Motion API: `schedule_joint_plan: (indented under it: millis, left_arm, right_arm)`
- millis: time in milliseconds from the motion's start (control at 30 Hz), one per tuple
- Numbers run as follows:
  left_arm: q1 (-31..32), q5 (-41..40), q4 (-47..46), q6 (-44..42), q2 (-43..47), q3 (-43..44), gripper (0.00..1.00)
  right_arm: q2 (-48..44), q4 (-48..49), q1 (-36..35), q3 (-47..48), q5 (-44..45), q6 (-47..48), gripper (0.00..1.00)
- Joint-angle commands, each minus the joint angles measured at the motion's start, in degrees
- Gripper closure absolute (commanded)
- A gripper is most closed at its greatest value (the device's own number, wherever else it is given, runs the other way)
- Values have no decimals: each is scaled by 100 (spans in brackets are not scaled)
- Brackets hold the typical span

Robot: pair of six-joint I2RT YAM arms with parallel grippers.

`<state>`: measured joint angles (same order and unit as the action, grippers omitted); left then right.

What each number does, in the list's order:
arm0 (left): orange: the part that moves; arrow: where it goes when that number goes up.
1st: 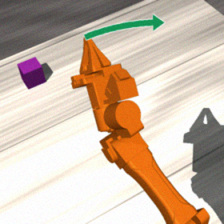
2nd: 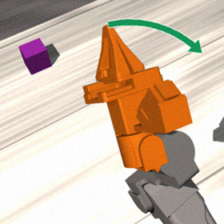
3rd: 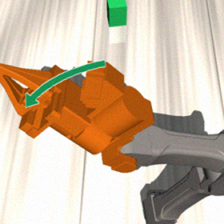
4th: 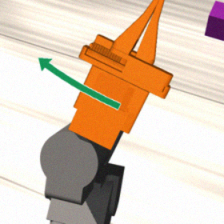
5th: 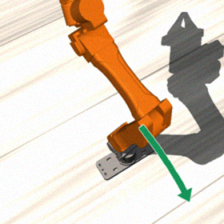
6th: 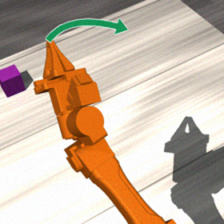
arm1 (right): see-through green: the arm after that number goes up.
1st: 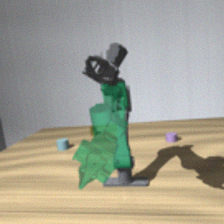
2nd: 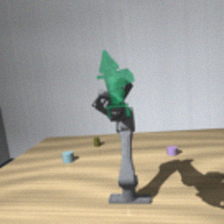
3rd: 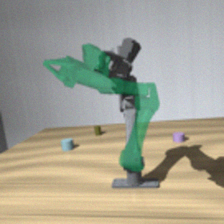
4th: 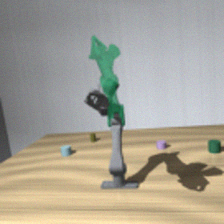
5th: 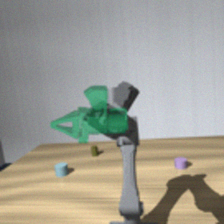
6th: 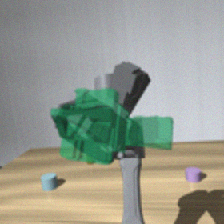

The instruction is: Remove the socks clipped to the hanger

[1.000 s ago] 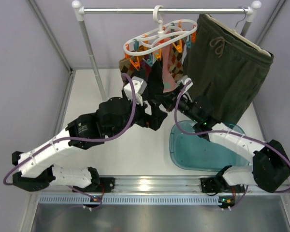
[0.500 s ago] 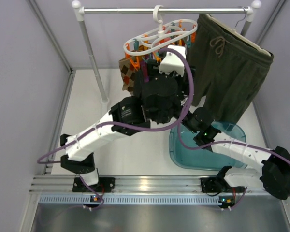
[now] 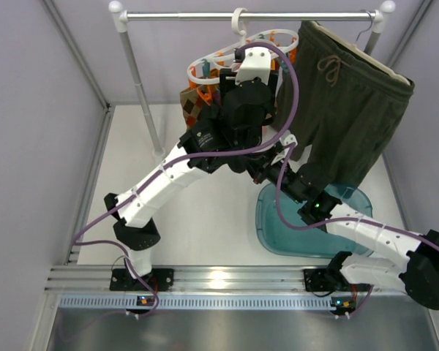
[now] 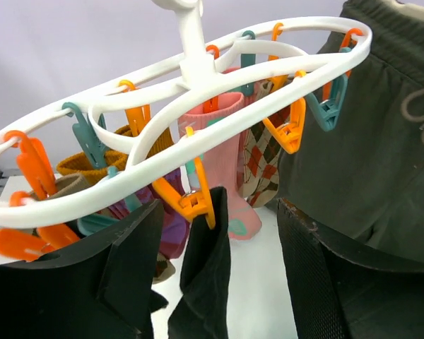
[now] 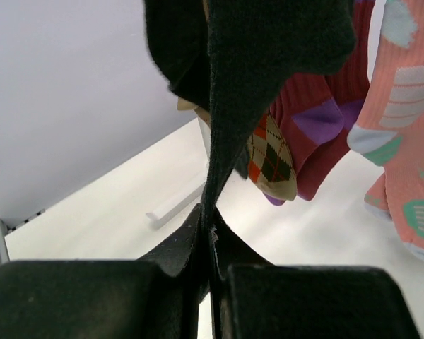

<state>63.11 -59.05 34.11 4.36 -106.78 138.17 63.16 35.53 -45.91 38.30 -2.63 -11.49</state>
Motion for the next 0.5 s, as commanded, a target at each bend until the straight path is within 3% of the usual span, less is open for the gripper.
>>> schedule_joint_plan:
  millis: [0, 333, 467]
  left_arm:
    - [-184, 191, -106, 135, -71, 35, 32]
    - [-633, 464, -97, 328, -255, 0, 33]
    - [-695, 447, -106, 381, -273, -44, 27]
  right_arm:
    - [-180, -116, -102, 169, -106, 103, 100]
    - [-348, -292, -85, 160, -413, 182, 100]
    - [-401, -371, -102, 151, -413, 243, 100]
